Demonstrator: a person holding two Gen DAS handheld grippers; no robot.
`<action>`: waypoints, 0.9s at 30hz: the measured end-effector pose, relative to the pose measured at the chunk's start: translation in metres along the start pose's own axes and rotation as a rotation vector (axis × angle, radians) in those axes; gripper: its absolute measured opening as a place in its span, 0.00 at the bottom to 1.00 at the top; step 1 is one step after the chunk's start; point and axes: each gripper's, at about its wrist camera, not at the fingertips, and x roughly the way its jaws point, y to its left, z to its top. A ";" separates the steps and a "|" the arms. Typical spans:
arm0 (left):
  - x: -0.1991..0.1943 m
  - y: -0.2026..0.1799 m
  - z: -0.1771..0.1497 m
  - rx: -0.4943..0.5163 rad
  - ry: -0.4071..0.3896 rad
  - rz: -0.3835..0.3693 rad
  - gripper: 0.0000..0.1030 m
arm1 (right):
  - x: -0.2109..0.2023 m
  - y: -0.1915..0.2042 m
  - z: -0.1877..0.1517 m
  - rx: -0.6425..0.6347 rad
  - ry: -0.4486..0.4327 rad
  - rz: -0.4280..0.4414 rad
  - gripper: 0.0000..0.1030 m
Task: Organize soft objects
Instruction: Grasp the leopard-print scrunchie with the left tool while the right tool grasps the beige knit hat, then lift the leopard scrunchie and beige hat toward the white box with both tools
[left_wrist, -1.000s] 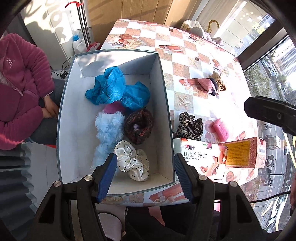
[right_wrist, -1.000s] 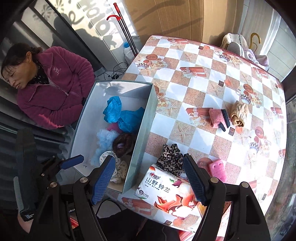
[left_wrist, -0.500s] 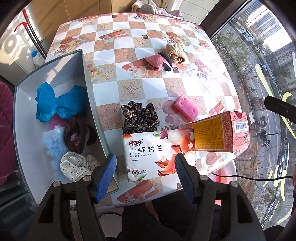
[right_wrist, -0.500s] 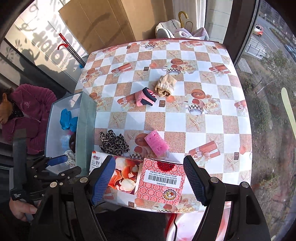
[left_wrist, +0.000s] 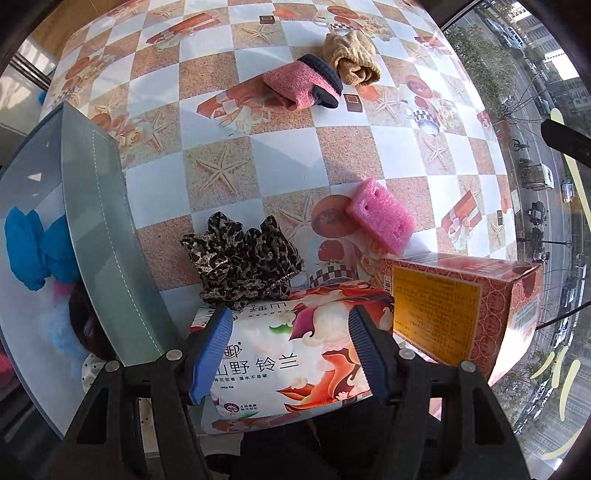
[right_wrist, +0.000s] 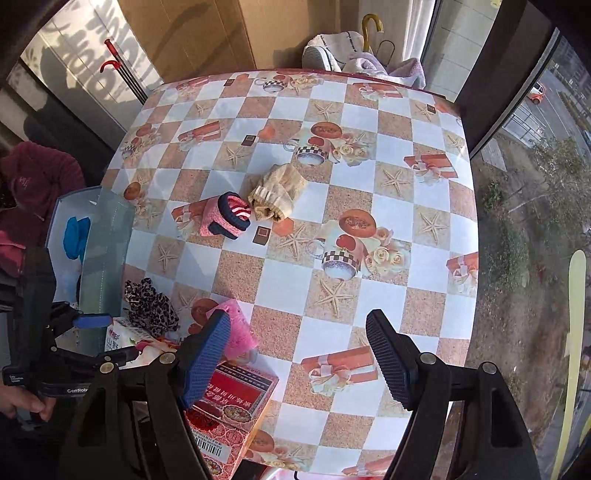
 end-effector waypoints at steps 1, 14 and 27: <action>0.005 0.000 0.005 -0.007 0.012 0.015 0.67 | 0.009 -0.002 0.008 0.007 0.005 0.010 0.75; 0.054 0.015 0.037 -0.062 0.118 0.096 0.69 | 0.118 -0.002 0.103 0.109 0.055 0.089 0.75; 0.070 0.032 0.033 -0.081 0.116 -0.001 0.21 | 0.167 0.008 0.111 0.082 0.150 0.105 0.15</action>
